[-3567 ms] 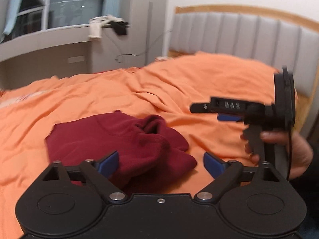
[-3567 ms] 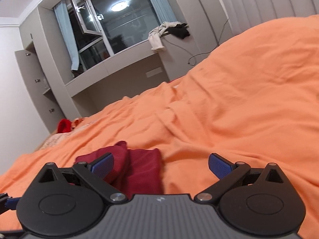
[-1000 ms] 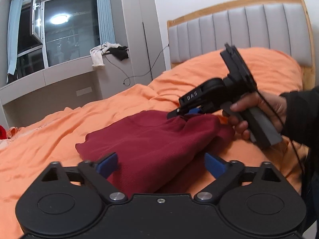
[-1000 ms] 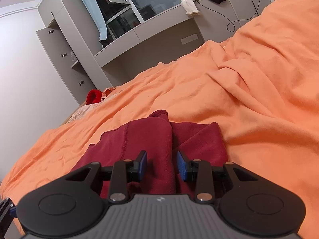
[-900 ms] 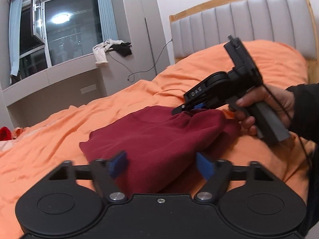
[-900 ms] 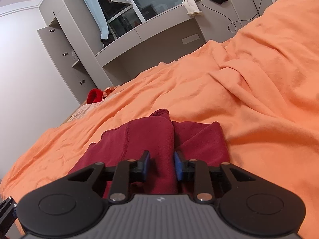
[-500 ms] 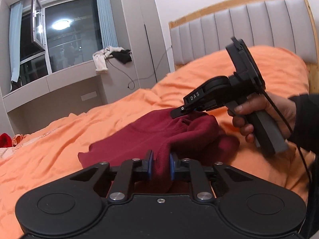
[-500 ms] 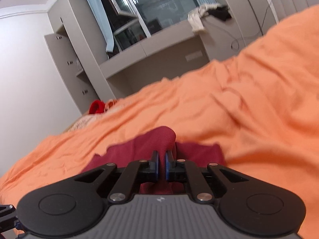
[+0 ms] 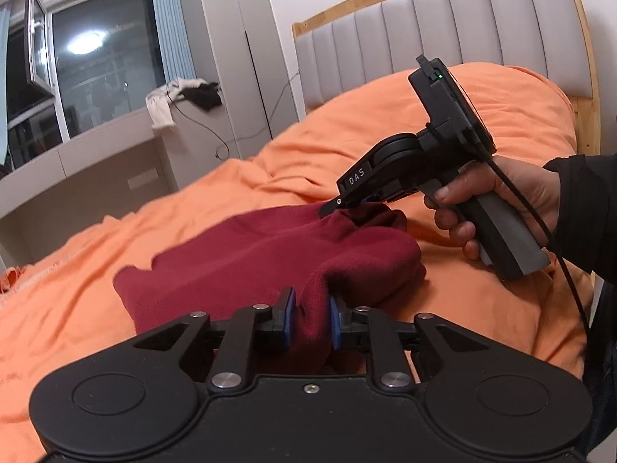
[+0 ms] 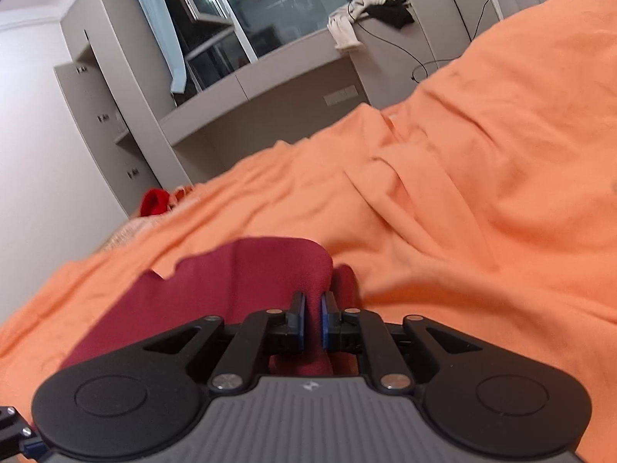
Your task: Fold small clothes
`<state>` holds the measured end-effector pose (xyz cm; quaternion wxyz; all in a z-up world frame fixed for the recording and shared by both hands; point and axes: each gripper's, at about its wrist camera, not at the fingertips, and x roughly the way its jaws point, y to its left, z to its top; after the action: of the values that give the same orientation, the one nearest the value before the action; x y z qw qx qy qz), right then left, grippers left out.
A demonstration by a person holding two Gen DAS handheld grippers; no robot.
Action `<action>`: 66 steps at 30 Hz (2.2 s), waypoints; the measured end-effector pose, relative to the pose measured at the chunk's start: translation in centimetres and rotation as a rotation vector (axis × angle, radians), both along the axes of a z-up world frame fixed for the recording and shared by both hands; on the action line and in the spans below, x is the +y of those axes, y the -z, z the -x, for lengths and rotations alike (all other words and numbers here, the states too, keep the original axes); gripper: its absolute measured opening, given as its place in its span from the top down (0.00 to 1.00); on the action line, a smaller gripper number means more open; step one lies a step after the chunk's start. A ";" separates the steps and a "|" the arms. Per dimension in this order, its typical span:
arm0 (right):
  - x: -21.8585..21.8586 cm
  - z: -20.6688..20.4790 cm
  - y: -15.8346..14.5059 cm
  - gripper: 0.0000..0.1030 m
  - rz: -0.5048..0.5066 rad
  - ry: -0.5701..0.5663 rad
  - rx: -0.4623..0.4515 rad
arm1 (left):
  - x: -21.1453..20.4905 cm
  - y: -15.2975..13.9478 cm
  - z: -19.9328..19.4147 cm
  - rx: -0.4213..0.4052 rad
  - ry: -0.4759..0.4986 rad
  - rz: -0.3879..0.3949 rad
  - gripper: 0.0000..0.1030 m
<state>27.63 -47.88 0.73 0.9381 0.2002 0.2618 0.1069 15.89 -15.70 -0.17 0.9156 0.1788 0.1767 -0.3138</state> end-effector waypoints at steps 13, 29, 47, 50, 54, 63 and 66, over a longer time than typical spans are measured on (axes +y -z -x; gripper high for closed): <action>-0.5 3.5 -0.8 0.08 0.037 0.013 -0.053 | 3.4 -2.0 -0.7 0.093 -0.023 0.269 0.13; 2.4 7.3 -1.2 0.00 0.133 -0.192 -0.065 | 8.7 -1.8 -5.9 0.213 -0.472 0.412 0.01; 2.2 6.7 1.1 0.00 0.121 -0.217 0.067 | 8.9 1.2 -7.2 0.347 -0.506 0.395 0.00; 2.2 6.7 1.1 0.00 0.119 -0.218 0.067 | 8.9 1.2 -7.2 0.351 -0.507 0.397 0.00; 2.2 6.7 1.3 0.00 0.113 -0.215 0.067 | 8.9 1.3 -7.3 0.352 -0.508 0.398 0.00; 1.5 7.3 -0.9 0.00 0.108 -0.218 -0.007 | 8.9 1.5 -7.6 0.361 -0.516 0.400 0.00; 0.0 7.9 -2.5 0.00 0.032 -0.182 -0.122 | 8.8 1.6 -7.6 0.356 -0.511 0.391 0.00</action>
<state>19.72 -47.87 3.25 0.9418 0.1535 0.2229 0.1995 23.45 -6.94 -1.80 0.9362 -0.1068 0.3088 -0.1292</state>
